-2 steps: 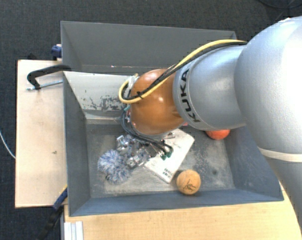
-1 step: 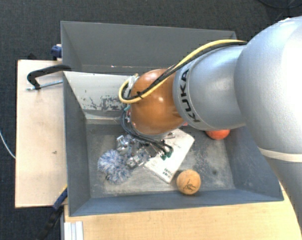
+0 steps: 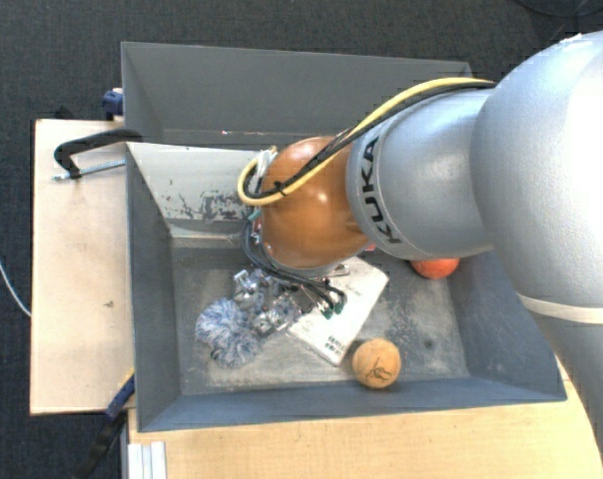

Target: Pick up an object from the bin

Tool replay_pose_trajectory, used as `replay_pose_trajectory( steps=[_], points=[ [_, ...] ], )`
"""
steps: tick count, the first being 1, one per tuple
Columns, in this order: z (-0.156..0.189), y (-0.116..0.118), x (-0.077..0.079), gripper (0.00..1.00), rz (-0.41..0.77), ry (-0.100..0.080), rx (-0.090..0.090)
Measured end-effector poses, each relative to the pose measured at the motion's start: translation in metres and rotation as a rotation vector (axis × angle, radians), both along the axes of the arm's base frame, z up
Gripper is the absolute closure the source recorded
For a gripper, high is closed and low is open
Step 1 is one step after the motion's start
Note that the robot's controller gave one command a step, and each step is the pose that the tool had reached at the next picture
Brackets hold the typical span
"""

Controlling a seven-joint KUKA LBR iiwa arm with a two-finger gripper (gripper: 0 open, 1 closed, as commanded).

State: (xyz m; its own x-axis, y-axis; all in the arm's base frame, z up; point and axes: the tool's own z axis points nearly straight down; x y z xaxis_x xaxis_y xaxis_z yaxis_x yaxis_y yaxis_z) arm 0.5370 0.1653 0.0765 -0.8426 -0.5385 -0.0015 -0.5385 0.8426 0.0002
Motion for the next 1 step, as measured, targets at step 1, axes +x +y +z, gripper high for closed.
replay_pose_trajectory(
  steps=[1],
  points=[
    [0.0092,0.0006,0.0005,1.00,-0.001,-0.003,0.002]
  ],
)
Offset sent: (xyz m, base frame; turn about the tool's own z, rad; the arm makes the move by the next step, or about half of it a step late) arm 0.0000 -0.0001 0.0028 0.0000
